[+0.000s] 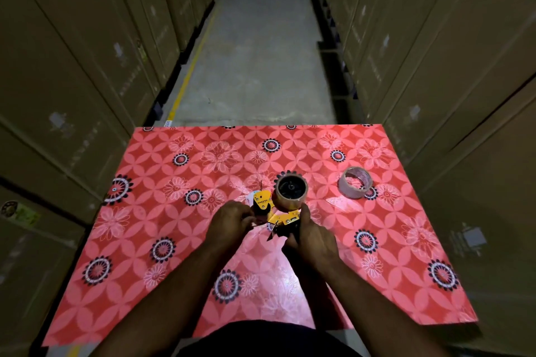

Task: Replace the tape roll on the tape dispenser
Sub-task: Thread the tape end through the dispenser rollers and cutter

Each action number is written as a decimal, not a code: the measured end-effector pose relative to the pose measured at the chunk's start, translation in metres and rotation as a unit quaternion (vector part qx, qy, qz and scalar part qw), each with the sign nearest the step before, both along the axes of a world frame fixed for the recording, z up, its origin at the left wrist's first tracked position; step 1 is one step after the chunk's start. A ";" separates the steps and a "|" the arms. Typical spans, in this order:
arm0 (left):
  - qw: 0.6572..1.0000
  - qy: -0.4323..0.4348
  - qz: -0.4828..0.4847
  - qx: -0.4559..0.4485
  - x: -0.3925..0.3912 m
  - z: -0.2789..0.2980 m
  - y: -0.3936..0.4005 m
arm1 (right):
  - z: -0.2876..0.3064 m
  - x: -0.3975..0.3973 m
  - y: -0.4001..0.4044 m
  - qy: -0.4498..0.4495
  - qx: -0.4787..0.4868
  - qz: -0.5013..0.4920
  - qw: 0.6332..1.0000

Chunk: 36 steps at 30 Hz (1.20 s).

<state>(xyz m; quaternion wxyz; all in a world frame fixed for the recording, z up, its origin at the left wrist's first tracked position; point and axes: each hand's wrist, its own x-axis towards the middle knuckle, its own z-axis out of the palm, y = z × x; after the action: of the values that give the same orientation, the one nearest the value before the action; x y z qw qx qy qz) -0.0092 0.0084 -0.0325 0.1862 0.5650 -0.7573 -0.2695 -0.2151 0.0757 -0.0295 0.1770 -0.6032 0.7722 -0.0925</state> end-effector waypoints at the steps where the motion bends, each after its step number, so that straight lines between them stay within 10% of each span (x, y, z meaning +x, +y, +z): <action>1: 1.000 -0.016 -0.013 -0.010 0.003 0.001 -0.001 | -0.001 0.000 -0.001 0.005 0.003 0.001 1.000; 21: 0.994 -0.087 -0.027 -0.054 0.057 -0.006 -0.011 | -0.001 -0.016 -0.009 0.134 -0.065 0.138 0.979; 36: 0.994 -0.088 -0.010 -0.060 0.058 -0.003 -0.005 | -0.016 0.005 -0.025 -0.098 -0.063 0.123 0.986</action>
<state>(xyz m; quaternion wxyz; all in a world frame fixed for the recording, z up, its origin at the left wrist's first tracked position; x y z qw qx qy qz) 0.0492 0.0033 -0.0356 0.1495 0.5664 -0.7914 -0.1749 -0.2103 0.0502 -0.0459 0.2234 -0.6915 0.6638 -0.1766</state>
